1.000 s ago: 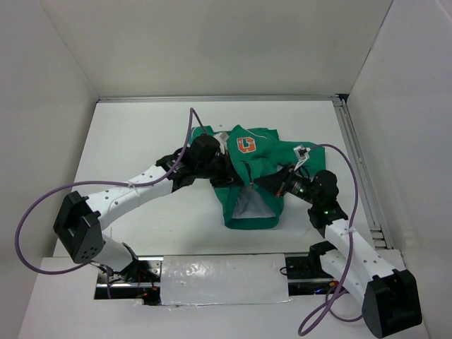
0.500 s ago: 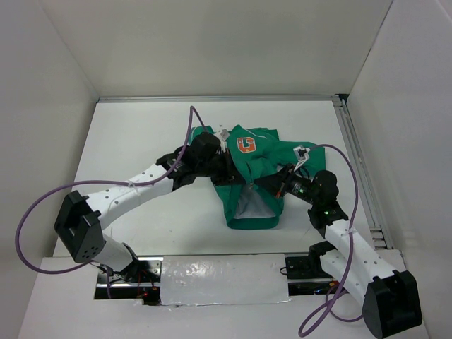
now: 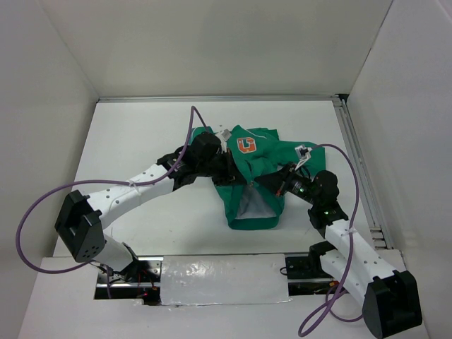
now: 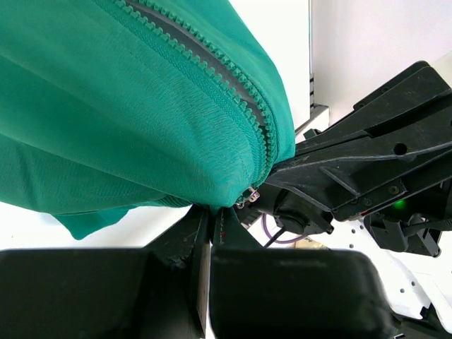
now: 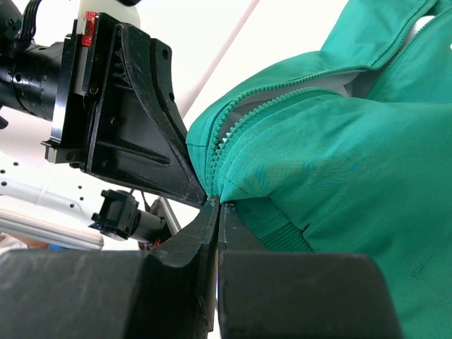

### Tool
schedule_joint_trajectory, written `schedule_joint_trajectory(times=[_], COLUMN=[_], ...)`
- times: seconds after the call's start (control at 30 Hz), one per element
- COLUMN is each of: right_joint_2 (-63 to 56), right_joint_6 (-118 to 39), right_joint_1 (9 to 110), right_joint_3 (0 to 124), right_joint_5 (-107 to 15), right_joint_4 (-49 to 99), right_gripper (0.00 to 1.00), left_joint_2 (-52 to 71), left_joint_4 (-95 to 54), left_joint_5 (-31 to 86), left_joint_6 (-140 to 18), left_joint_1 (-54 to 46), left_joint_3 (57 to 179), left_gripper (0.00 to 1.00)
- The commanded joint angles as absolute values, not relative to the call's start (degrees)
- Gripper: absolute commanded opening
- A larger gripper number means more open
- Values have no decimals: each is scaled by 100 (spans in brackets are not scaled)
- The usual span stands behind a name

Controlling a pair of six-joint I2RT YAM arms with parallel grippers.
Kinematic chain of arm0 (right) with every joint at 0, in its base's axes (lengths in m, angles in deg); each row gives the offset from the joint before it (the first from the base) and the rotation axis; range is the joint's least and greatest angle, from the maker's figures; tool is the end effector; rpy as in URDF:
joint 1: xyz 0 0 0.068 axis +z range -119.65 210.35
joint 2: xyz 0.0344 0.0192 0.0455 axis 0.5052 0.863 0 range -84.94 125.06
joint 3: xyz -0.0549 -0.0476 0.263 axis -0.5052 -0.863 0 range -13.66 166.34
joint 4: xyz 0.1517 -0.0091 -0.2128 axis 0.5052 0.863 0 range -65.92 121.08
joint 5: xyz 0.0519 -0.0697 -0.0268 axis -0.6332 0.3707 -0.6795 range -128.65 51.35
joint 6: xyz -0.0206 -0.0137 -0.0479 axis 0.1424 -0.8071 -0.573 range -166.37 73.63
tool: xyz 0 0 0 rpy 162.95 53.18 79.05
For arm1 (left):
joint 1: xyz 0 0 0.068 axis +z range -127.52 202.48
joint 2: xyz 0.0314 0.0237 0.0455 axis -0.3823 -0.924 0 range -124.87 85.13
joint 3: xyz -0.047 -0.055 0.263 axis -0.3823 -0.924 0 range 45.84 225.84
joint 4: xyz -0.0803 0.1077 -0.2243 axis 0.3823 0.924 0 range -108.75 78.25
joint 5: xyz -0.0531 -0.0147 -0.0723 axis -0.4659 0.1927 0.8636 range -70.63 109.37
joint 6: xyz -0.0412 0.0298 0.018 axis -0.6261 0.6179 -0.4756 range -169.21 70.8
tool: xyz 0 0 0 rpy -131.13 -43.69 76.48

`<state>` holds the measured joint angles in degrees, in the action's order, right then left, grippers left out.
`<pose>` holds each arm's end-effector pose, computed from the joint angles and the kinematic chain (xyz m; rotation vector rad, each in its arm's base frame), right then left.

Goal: Zip up the jacket

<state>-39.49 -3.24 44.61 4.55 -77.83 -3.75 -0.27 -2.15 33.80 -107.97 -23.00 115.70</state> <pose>0.1705 0.0665 0.2439 -0.1604 1.7151 1.2927 0.2340 -0.2506 0.3110 -0.1116 2.4203 -1.2423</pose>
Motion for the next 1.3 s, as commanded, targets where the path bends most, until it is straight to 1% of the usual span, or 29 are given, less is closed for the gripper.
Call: schedule_joint_trajectory(times=[0.0, 0.23, 0.8, 1.27], right_joint_2=[-4037, -4257, -4275, -4222], right_joint_6=[-515, -770, -507, -375], right_joint_1=[4494, 4494, 4467, 4371], right_joint_3=[497, 409, 321, 356], right_joint_5=[-7767, -7785, -7627, -7750], right_joint_4=[-545, -44, -457, -695], right_gripper=[0, 0, 0, 0], left_joint_2=[76, 181, 199, 94], left_joint_4=[-495, -381, -398, -416], left_joint_5=[3580, 3290, 3334, 3440], left_joint_6=[-10801, -10836, -10783, -10756], left_joint_1=[-2340, -2340, -2340, -2340], left_joint_3=[11720, 11756, 11703, 11694], left_gripper=[0, 0, 0, 0])
